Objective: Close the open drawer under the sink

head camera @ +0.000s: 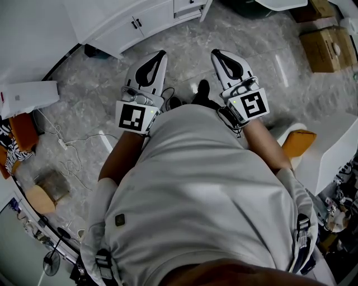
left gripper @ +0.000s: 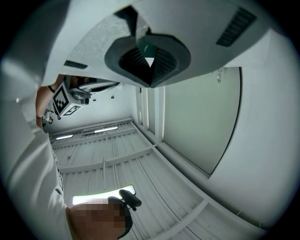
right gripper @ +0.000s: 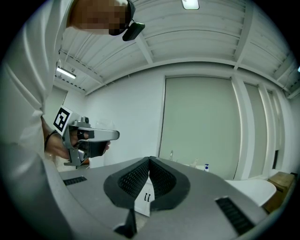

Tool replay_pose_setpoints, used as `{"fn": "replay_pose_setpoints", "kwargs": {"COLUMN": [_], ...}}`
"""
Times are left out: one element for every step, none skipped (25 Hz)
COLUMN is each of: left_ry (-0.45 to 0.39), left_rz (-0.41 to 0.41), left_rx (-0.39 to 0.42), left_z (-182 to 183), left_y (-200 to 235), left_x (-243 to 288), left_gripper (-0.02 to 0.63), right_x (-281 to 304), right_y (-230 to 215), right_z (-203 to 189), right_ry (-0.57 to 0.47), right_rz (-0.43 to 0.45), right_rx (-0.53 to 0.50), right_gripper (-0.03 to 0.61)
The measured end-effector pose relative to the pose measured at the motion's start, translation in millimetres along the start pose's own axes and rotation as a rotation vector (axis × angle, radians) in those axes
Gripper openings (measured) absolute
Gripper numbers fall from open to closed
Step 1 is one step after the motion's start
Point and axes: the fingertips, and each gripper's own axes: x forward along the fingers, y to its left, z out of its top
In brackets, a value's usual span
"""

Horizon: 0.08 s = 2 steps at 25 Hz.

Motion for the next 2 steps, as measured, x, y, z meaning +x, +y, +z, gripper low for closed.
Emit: {"fn": "replay_pose_setpoints", "kwargs": {"left_ry": [-0.003, -0.005], "left_rz": [0.0, -0.001], "left_rx": [-0.001, -0.002], "left_z": [0.1, 0.3], "left_y": [0.9, 1.8], "left_x": [-0.2, -0.4], "left_gripper": [0.009, 0.009], "right_x": [0.5, 1.1], "right_y": [0.0, 0.1], "right_z": [-0.1, -0.1], "right_ry": [0.001, 0.002], "right_rz": [-0.003, -0.006], "right_rx": [-0.001, -0.002], "right_gripper": [0.026, 0.025]}}
